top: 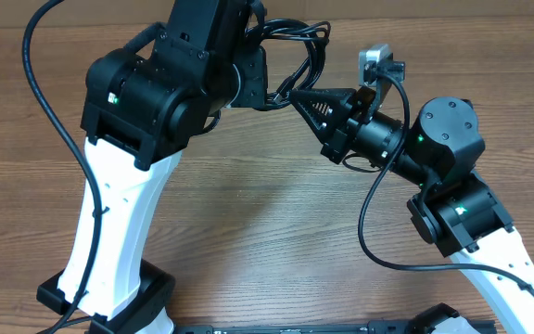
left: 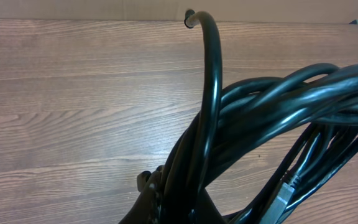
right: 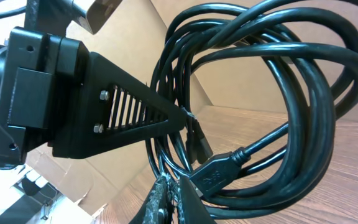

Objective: Untangle cables

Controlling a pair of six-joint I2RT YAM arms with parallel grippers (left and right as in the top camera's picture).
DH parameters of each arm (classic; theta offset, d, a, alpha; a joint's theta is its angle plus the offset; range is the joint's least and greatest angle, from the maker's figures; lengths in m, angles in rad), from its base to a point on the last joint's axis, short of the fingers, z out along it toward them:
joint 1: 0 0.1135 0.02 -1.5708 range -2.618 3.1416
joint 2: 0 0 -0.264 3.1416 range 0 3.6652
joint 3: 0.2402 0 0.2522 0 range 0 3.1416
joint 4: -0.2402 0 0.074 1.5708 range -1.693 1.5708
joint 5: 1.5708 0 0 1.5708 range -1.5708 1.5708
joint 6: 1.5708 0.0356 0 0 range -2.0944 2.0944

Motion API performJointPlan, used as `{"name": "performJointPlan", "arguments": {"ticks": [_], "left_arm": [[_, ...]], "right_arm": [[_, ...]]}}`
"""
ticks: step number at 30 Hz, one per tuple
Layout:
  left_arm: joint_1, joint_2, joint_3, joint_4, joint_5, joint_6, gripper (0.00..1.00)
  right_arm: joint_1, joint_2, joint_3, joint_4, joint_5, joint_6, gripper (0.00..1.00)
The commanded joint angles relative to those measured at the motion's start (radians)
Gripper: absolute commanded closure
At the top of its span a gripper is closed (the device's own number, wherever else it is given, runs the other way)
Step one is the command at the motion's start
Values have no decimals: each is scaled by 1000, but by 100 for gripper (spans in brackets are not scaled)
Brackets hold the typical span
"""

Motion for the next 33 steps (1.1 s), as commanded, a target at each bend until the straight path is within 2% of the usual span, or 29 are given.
{"name": "performJointPlan", "arguments": {"ticks": [1,7,13,18,26,31,33], "left_arm": [[-7,-14,8,6,10,-21,96],[-36,-23,9,6,24,-22,96],[-146,-50,9,-14,23,-31,96],[-203,-53,9,-43,-92,-43,96],[-89,-126,42,-34,-168,-51,96],[46,-171,43,-51,-167,-42,96],[47,-170,43,-54,-164,-39,96]], "right_arm": [[6,23,19,2,17,-17,96],[6,69,19,6,17,-34,96],[5,125,19,98,59,-40,96],[-12,127,19,122,56,-39,96],[-44,72,19,-50,58,-88,96],[-68,-44,20,-71,38,-88,96],[-68,-71,20,-80,40,-90,96]]}}
